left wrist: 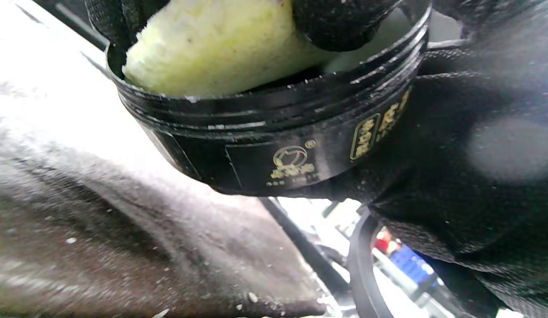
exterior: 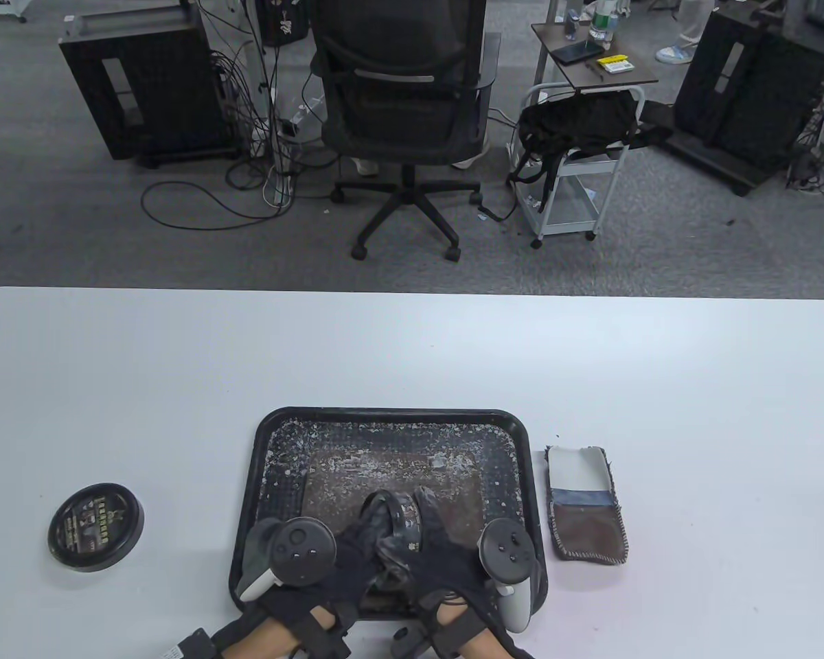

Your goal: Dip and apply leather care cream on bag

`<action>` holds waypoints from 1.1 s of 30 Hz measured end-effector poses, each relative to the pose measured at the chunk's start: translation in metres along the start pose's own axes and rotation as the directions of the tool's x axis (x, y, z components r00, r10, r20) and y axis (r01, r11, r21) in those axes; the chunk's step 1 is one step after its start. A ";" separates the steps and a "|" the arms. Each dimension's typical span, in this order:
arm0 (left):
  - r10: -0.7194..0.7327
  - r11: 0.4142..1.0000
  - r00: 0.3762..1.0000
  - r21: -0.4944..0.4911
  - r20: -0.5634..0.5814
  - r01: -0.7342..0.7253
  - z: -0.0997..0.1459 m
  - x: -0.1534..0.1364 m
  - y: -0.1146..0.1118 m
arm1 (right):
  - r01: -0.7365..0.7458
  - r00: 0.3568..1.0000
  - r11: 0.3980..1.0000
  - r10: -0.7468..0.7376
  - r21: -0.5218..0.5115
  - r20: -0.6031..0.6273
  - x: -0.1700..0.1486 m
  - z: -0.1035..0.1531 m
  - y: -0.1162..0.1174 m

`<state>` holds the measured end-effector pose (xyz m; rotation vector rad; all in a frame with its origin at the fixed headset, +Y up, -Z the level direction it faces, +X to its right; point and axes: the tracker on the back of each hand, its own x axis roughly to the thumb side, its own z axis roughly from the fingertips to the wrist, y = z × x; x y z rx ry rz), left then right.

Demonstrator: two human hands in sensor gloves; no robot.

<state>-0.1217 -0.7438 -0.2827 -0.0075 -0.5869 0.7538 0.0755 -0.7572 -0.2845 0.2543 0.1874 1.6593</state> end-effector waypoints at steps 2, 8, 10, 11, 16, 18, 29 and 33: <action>-0.063 0.998 0.997 0.014 0.047 0.062 0.001 0.005 0.000 | 0.021 1.000 1.000 -0.021 0.000 0.010 0.001 0.000 -0.003; -0.108 0.993 0.981 0.060 0.160 0.100 0.004 0.011 0.004 | 0.138 0.990 0.989 -0.140 0.048 0.026 0.001 0.000 -0.011; -0.104 0.993 0.975 0.068 0.196 0.092 0.005 0.012 0.006 | 0.187 0.982 0.980 -0.189 0.070 0.022 0.001 0.000 -0.012; -0.106 0.993 0.972 0.066 0.212 0.094 0.006 0.013 0.006 | 0.202 0.979 0.977 -0.204 0.075 0.019 0.001 0.001 -0.013; -0.122 0.993 0.948 0.035 0.293 0.117 0.008 0.014 0.010 | 0.229 0.973 0.969 -0.231 0.096 0.007 0.001 0.002 -0.013; -0.123 0.992 0.949 0.030 0.291 0.120 0.008 0.014 0.010 | 0.231 0.973 0.968 -0.232 0.095 -0.002 0.000 0.002 -0.012; -0.002 0.994 1.000 0.108 0.017 0.000 0.005 0.010 0.002 | 0.081 0.997 0.997 -0.081 -0.003 0.003 0.001 0.006 -0.002; 0.190 0.977 0.974 0.120 -0.121 -0.176 0.006 0.004 0.001 | -0.100 0.995 0.994 0.101 -0.036 0.026 0.010 0.009 0.002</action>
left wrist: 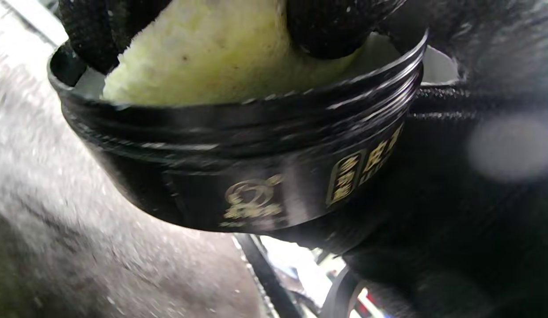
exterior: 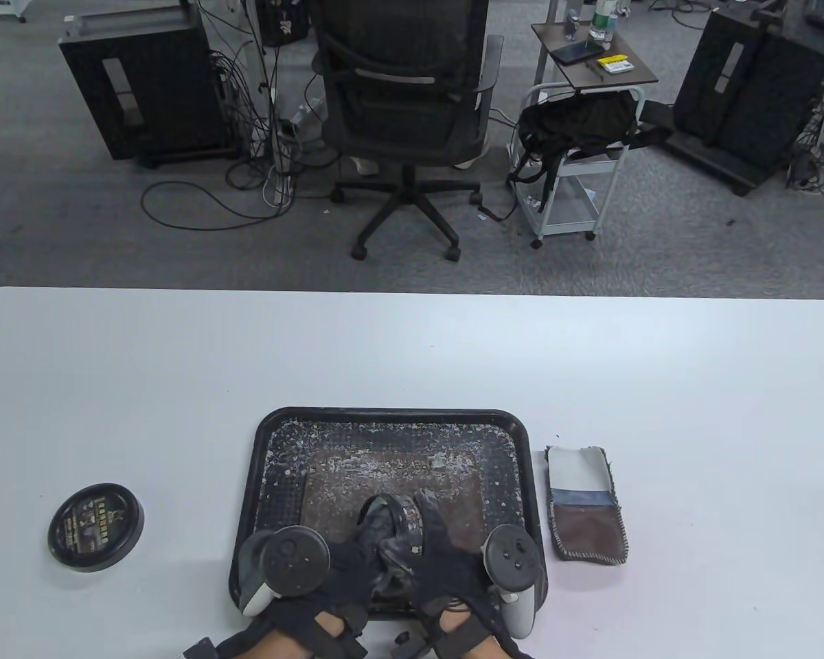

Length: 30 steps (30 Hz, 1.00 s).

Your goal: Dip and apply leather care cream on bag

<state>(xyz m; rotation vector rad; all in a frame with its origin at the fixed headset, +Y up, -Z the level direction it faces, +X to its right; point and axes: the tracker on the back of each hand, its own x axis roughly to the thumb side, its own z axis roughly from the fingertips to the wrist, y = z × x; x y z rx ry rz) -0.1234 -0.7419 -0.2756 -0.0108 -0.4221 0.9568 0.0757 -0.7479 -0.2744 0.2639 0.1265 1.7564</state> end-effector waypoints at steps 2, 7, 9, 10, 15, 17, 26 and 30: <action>0.075 0.996 0.995 -0.037 -0.059 -0.078 0.000 -0.004 -0.001 | -0.034 0.999 0.999 0.034 -0.012 -0.004 0.001 0.001 0.001; 0.143 0.989 0.990 -0.025 -0.004 -0.143 0.000 -0.010 -0.002 | -0.042 0.999 0.999 0.043 -0.019 0.021 0.004 0.001 -0.001; 0.132 0.991 0.990 -0.010 0.046 -0.132 0.000 -0.007 -0.001 | -0.025 0.999 0.999 0.026 -0.024 0.035 0.006 0.001 -0.003; 0.107 0.994 0.991 -0.005 0.081 -0.107 0.000 -0.003 -0.001 | -0.007 0.999 0.999 0.008 -0.033 0.045 0.006 0.001 -0.004; -0.005 1.000 0.971 -0.023 0.240 0.011 -0.002 0.007 -0.002 | 0.109 0.993 0.993 -0.107 -0.056 0.040 0.005 0.000 -0.014; -0.043 0.998 0.955 -0.031 0.294 0.054 -0.001 0.011 -0.001 | 0.182 0.983 0.983 -0.182 -0.038 0.017 0.001 -0.001 -0.016; -0.188 0.974 0.892 -0.035 0.410 0.222 0.003 0.017 0.000 | 0.301 0.953 0.954 -0.300 0.005 -0.028 -0.009 -0.004 -0.016; -0.320 0.942 0.879 0.022 0.353 0.334 0.005 0.022 -0.010 | 0.277 0.959 0.960 -0.278 -0.028 -0.049 -0.009 -0.002 -0.015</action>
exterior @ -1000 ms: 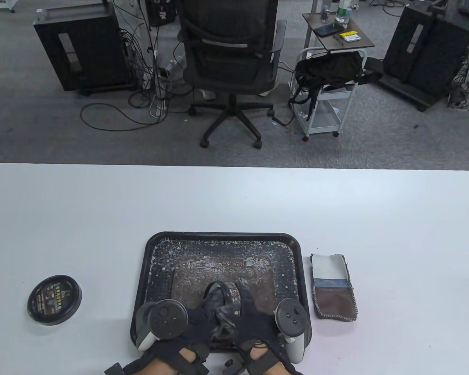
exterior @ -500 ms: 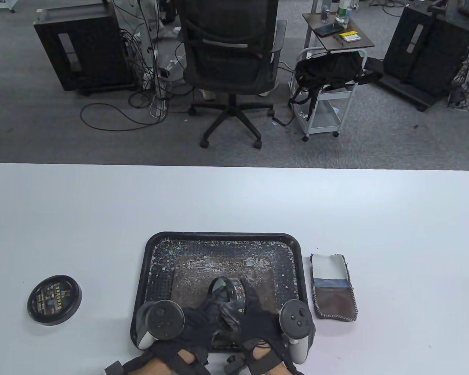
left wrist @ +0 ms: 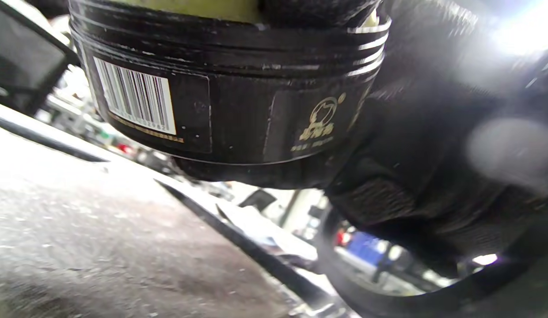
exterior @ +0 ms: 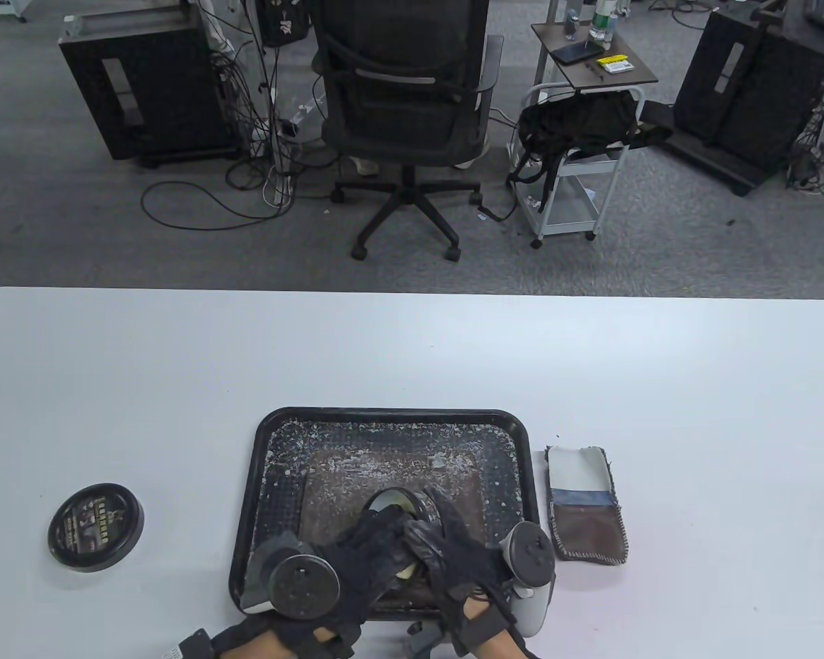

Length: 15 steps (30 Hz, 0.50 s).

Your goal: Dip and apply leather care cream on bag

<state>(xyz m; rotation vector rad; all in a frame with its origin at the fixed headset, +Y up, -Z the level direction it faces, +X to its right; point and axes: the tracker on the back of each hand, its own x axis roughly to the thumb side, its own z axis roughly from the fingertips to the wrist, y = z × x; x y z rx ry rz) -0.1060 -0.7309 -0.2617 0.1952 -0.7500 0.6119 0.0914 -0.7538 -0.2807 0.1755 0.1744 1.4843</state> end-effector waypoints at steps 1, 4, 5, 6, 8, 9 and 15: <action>-0.019 1.000 1.000 -0.015 -0.020 0.019 -0.001 0.001 -0.002 | -0.022 1.000 1.000 0.022 -0.020 -0.001 0.001 0.001 0.000; -0.034 0.999 0.995 -0.044 -0.093 0.030 -0.005 0.001 -0.004 | -0.137 0.990 0.986 0.138 -0.092 0.003 0.005 0.005 0.003; -0.027 0.999 0.993 -0.042 -0.111 0.022 -0.006 0.001 -0.004 | -0.168 0.986 0.981 0.169 -0.098 0.005 0.006 0.005 0.004; -0.015 0.999 0.989 -0.042 -0.147 0.009 -0.006 0.000 -0.004 | -0.202 0.979 0.975 0.203 -0.094 0.006 0.007 0.006 0.006; 0.024 0.998 0.978 -0.043 -0.206 -0.034 -0.005 -0.003 -0.003 | -0.241 0.970 0.967 0.243 -0.086 0.005 0.008 0.006 0.010; 0.063 0.996 0.968 -0.046 -0.245 -0.076 -0.005 -0.006 -0.002 | -0.258 0.966 0.962 0.259 -0.087 0.007 0.007 0.007 0.012; 0.259 0.963 0.924 -0.003 -0.282 -0.271 -0.003 -0.027 0.002 | -0.284 0.958 0.956 0.287 -0.077 0.024 0.009 0.004 0.010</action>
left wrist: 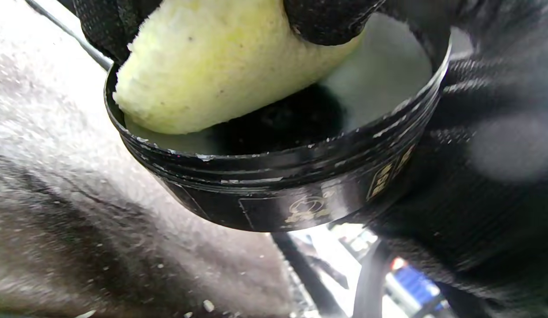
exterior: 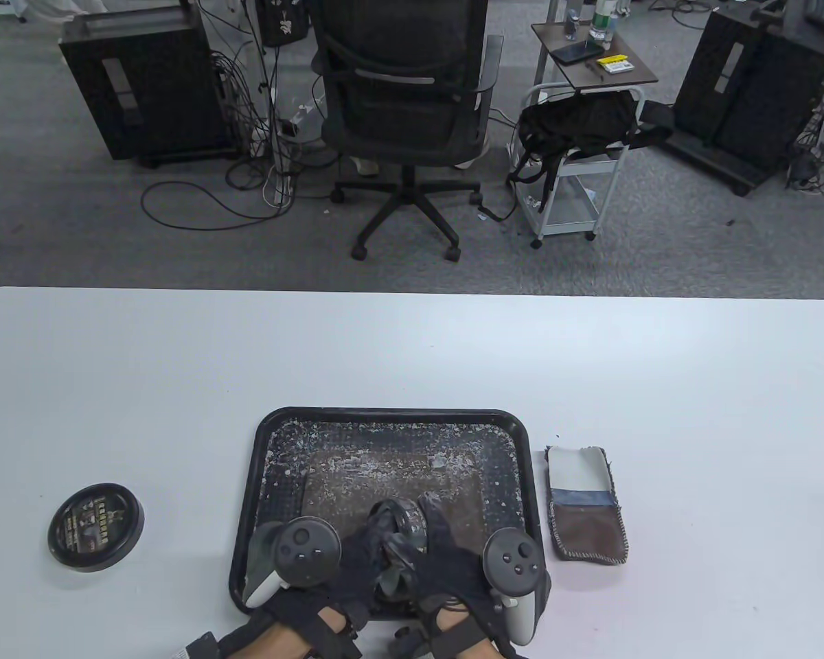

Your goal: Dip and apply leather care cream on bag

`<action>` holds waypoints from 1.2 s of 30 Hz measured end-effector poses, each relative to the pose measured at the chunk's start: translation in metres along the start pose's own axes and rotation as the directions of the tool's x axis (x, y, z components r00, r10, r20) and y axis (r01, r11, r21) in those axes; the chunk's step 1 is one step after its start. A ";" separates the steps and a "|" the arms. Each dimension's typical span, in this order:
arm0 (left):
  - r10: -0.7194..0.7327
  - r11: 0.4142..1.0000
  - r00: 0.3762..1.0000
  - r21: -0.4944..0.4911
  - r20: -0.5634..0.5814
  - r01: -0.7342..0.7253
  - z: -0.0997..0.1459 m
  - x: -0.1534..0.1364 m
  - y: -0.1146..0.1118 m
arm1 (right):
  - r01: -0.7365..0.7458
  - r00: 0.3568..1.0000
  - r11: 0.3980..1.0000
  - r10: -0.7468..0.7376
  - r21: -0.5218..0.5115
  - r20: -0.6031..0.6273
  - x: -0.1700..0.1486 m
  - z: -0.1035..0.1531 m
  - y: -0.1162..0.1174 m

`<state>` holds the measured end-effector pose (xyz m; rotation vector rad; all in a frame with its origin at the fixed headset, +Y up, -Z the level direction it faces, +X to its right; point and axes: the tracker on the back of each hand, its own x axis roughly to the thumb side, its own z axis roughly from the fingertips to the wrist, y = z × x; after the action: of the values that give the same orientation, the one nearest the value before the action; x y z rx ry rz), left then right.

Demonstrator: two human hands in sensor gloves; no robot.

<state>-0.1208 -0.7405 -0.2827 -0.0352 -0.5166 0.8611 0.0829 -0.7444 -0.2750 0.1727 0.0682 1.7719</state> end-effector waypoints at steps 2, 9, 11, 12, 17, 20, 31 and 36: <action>0.039 0.999 0.999 0.012 0.023 -0.039 -0.001 -0.002 0.003 | -0.015 1.000 1.000 0.015 -0.012 0.014 0.001 -0.002 -0.004; 0.003 0.985 0.978 0.165 0.206 -0.038 0.010 0.016 0.027 | 0.138 0.988 0.972 -0.122 -0.192 0.091 0.004 -0.004 -0.043; 0.014 0.976 0.975 0.210 0.223 -0.062 0.014 0.016 0.033 | 0.142 0.987 0.952 -0.117 -0.270 0.107 0.007 -0.003 -0.063; 0.023 0.973 0.975 0.221 0.220 -0.072 0.015 0.013 0.036 | 0.135 0.988 0.935 -0.103 -0.327 0.115 0.009 -0.002 -0.079; 0.012 0.979 0.986 0.201 0.164 -0.045 0.018 -0.004 0.035 | 0.049 0.988 0.805 0.047 -0.592 0.144 0.020 0.012 -0.148; -0.015 0.984 0.989 0.177 0.149 -0.012 0.016 -0.009 0.031 | -0.043 0.988 0.700 0.133 -0.713 0.071 0.020 0.024 -0.194; -0.089 0.984 0.981 0.166 0.172 0.060 0.016 -0.002 0.026 | -0.266 0.952 0.570 0.029 -0.778 -0.304 -0.045 0.036 -0.280; -0.084 0.984 0.983 0.169 0.162 0.056 0.017 -0.004 0.027 | -0.274 0.920 0.597 -0.066 -0.754 -0.387 -0.067 0.038 -0.285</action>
<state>-0.1499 -0.7282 -0.2763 0.2072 -0.6007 0.8389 0.3782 -0.7521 -0.2834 -0.8587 -0.4828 1.7665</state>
